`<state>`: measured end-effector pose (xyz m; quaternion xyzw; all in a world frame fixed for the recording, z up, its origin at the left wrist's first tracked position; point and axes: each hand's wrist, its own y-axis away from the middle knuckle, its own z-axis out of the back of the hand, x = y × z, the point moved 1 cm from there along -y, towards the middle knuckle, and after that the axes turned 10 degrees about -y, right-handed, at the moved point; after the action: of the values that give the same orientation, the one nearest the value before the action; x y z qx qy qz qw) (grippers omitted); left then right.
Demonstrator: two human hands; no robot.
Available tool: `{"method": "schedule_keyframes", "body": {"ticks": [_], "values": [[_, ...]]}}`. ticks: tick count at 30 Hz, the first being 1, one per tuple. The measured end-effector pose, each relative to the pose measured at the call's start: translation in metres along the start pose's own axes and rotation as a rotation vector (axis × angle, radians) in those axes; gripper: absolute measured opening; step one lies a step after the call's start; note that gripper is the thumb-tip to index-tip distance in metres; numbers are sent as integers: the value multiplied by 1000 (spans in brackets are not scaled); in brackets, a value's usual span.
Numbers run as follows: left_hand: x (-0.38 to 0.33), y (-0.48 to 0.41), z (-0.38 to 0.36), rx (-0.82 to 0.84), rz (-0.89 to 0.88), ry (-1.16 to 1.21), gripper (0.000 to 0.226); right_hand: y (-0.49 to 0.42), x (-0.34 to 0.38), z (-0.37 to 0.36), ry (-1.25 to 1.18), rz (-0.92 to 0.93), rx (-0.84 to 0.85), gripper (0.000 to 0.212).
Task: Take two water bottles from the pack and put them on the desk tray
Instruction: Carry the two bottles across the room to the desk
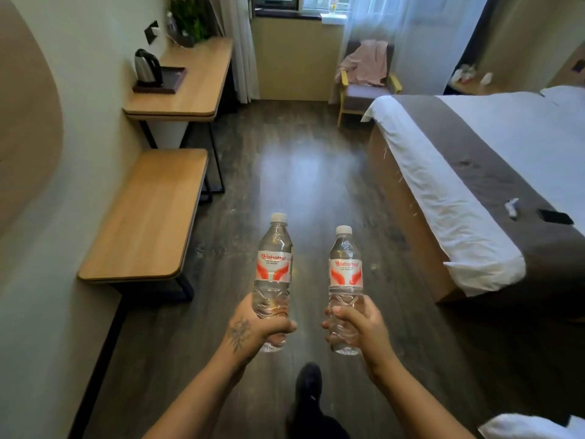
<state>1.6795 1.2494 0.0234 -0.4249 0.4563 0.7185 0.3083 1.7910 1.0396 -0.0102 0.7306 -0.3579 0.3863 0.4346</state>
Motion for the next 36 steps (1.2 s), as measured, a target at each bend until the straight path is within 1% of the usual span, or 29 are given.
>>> {"method": "schedule_keyframes", "body": {"ticks": [3, 8, 13, 16, 21, 26, 33, 36], "values": [[-21, -66, 7, -23, 14, -26, 61, -72, 17, -13, 19, 8, 19, 76], [-65, -181, 15, -65, 50, -44, 78, -201, 56, -34, 4, -25, 49, 76], [-119, -283, 26, -90, 53, -34, 70, -321, 105, -52, -1, -21, 81, 70], [-148, -337, 35, -92, 50, -35, 71, -382, 124, -63, -21, -44, 73, 69], [-186, -435, 54, -104, 41, 0, 72, -484, 149, -84, -45, -55, 97, 61], [-219, -549, 87, -90, 39, -18, 76, -592, 173, -125, -27, -49, 96, 69], [-280, -704, 150, -70, 38, -6, 68, -738, 219, -199, -71, -59, 74, 74], [-307, -763, 174, -46, 23, -21, 49, -791, 235, -225, -59, -55, 87, 71]]}}
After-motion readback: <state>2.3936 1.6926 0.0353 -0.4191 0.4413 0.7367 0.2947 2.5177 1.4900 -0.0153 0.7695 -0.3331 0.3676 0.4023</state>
